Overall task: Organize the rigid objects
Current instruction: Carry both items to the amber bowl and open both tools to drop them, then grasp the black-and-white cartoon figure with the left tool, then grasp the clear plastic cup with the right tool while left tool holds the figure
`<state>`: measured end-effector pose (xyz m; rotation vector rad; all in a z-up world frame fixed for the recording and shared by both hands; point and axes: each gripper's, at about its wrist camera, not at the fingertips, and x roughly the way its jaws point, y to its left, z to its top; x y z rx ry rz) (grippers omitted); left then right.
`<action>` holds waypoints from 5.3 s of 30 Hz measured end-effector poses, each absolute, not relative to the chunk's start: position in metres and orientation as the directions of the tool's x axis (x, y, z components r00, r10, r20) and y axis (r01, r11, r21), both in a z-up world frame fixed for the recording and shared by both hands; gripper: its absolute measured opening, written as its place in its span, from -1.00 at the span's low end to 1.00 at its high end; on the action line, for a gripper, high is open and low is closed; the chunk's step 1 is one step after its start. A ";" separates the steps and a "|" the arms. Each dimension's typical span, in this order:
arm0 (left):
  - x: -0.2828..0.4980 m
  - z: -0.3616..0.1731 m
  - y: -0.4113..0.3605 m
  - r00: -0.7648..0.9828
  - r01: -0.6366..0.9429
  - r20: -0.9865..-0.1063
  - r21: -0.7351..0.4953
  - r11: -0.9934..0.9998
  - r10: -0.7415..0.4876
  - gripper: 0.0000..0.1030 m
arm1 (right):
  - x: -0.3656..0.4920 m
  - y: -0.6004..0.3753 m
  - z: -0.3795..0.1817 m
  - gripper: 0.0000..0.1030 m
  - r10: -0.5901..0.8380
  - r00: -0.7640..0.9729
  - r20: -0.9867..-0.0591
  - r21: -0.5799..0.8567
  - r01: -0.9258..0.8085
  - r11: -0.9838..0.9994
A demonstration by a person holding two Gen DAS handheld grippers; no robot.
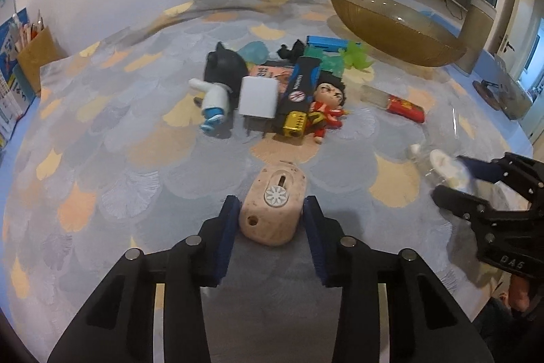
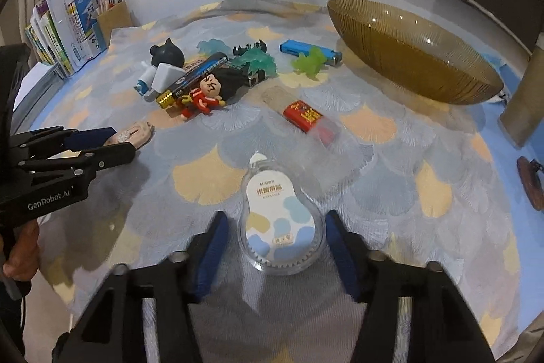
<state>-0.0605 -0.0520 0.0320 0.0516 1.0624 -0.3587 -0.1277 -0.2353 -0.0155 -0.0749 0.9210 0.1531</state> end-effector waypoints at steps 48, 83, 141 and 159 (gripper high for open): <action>0.014 0.150 -0.117 0.588 0.327 -0.703 -0.244 0.913 -0.399 0.46 | -0.075 -0.401 0.106 0.24 0.111 0.703 -0.702 0.238 0.084 0.968; -0.041 0.023 0.001 0.513 -0.073 -0.850 -0.178 0.981 -0.116 0.69 | -0.069 -0.359 0.005 0.60 0.038 0.685 -0.728 0.147 0.102 0.984; -0.001 0.050 0.009 0.555 0.102 -0.752 -0.363 0.926 -0.356 -0.35 | -0.089 -0.299 -0.002 -0.18 0.246 0.535 -0.808 0.296 0.008 0.955; -0.052 0.055 -0.002 0.544 0.127 -0.764 -0.334 0.934 -0.347 -0.31 | -0.113 -0.231 -0.005 -0.19 0.267 0.542 -0.797 0.139 -0.264 0.954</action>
